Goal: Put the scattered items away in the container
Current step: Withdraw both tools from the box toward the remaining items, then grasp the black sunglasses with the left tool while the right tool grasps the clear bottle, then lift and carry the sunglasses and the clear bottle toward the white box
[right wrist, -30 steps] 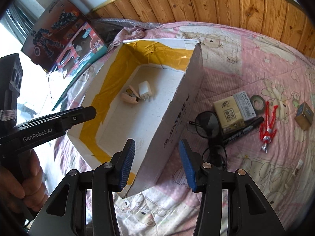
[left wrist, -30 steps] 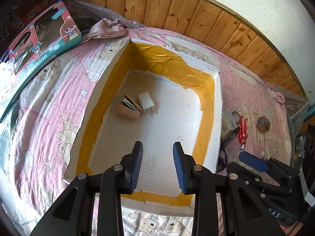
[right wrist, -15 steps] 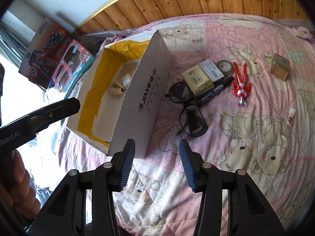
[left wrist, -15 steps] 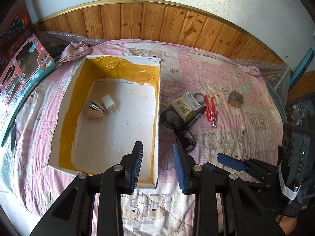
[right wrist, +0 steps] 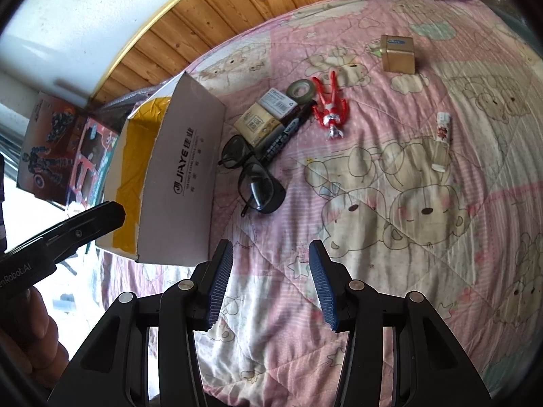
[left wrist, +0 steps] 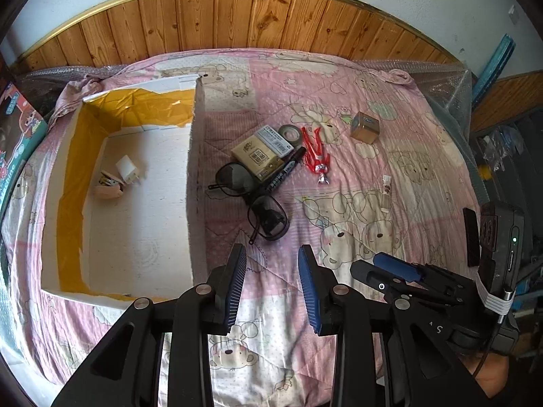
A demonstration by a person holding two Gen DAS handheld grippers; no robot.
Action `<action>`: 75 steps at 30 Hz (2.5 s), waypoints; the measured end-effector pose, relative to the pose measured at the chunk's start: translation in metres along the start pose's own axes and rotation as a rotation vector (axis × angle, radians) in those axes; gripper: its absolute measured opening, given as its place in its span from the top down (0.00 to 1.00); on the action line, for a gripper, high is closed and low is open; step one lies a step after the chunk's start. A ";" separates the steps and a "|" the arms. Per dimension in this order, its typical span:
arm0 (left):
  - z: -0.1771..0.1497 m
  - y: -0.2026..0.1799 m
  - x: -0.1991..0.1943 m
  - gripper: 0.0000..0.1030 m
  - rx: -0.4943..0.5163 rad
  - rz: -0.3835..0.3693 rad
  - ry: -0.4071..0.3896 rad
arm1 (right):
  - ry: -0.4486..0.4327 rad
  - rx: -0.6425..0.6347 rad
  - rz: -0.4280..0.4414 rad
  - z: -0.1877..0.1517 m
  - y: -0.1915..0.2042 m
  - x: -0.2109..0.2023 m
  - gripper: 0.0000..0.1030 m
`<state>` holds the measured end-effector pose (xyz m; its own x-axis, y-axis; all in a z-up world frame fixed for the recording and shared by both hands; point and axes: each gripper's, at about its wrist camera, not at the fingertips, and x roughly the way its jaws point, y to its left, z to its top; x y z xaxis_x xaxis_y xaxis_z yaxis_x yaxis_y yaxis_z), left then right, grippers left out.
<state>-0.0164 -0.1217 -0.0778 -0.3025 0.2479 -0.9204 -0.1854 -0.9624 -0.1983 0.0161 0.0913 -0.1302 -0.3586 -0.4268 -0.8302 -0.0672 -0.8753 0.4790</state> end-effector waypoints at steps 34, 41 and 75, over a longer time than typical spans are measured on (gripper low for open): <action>0.053 0.050 0.194 0.38 -0.380 0.006 0.200 | -0.002 0.221 -0.317 0.106 -0.165 0.050 0.52; 0.059 0.050 0.197 0.38 -0.341 0.019 0.167 | 0.039 0.092 -0.441 0.108 -0.154 0.074 0.64; 0.004 0.033 0.089 0.61 -0.185 -0.091 0.095 | -0.008 0.127 -0.316 0.040 -0.114 0.020 0.85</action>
<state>-0.0531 -0.1305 -0.1649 -0.2011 0.3316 -0.9218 -0.0310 -0.9427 -0.3323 -0.0201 0.1916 -0.1897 -0.3092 -0.1364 -0.9412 -0.2912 -0.9285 0.2302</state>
